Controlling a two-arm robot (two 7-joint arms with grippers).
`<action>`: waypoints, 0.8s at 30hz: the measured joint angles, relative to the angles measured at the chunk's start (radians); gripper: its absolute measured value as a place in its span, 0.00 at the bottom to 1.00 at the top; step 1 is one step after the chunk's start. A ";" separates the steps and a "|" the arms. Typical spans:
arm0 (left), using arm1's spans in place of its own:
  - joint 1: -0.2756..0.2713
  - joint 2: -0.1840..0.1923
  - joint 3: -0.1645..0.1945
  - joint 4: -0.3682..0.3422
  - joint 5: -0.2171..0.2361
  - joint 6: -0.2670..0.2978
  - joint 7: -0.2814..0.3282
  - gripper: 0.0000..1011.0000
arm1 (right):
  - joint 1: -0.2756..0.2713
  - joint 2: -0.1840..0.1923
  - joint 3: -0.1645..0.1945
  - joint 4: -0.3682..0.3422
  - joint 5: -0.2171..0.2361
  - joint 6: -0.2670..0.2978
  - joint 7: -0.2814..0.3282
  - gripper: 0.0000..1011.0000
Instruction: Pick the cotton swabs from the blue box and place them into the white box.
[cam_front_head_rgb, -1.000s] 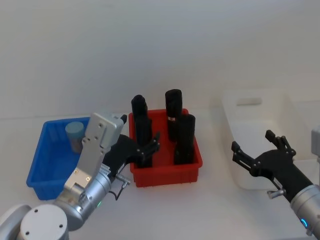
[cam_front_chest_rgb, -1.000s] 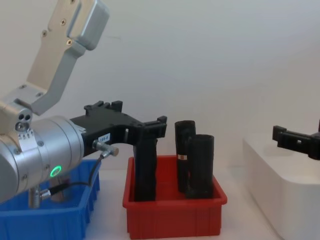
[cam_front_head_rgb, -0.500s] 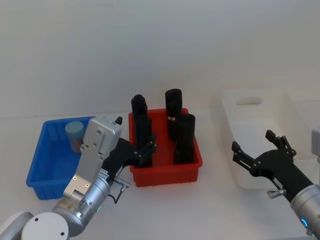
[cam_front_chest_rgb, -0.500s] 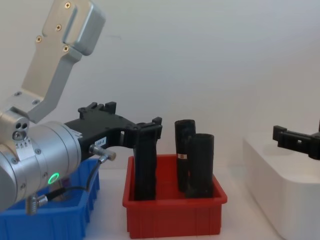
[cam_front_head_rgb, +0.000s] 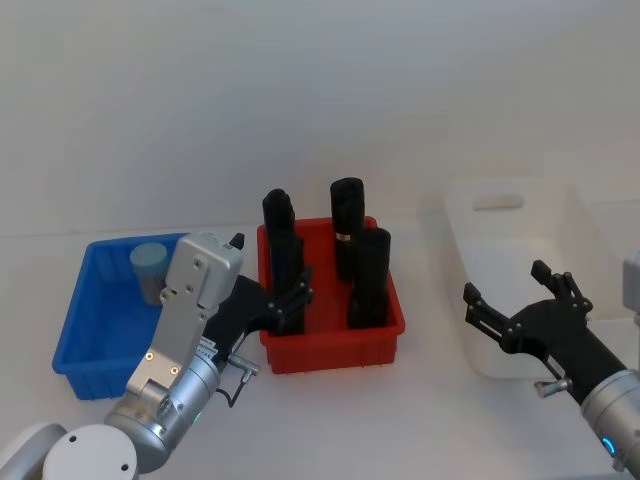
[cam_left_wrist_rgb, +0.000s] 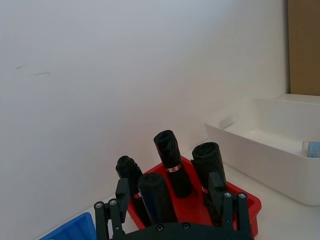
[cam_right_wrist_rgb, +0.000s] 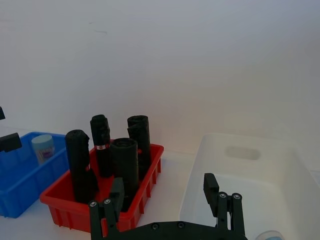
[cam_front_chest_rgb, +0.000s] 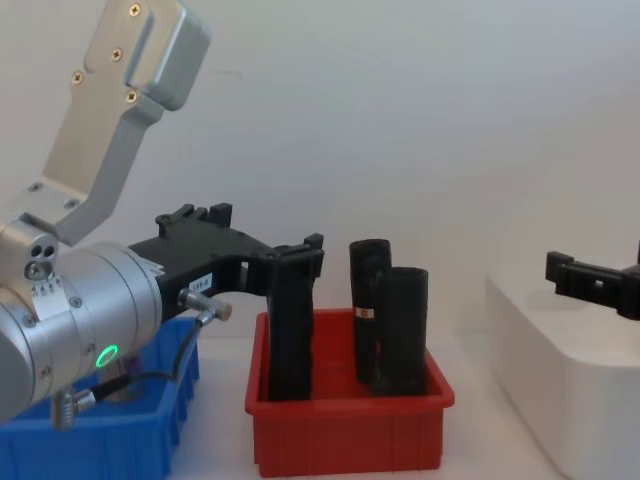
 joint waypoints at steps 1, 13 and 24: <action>0.000 0.000 0.000 0.000 0.000 0.000 0.000 0.99 | 0.000 0.000 0.000 0.000 0.000 0.000 0.000 0.99; 0.000 0.000 0.000 0.001 0.000 0.000 0.000 0.99 | 0.000 0.000 0.000 0.000 0.000 0.000 0.000 0.99; 0.000 0.000 0.000 0.001 0.000 0.000 0.000 0.99 | 0.000 0.000 0.000 0.001 0.000 0.000 0.000 0.99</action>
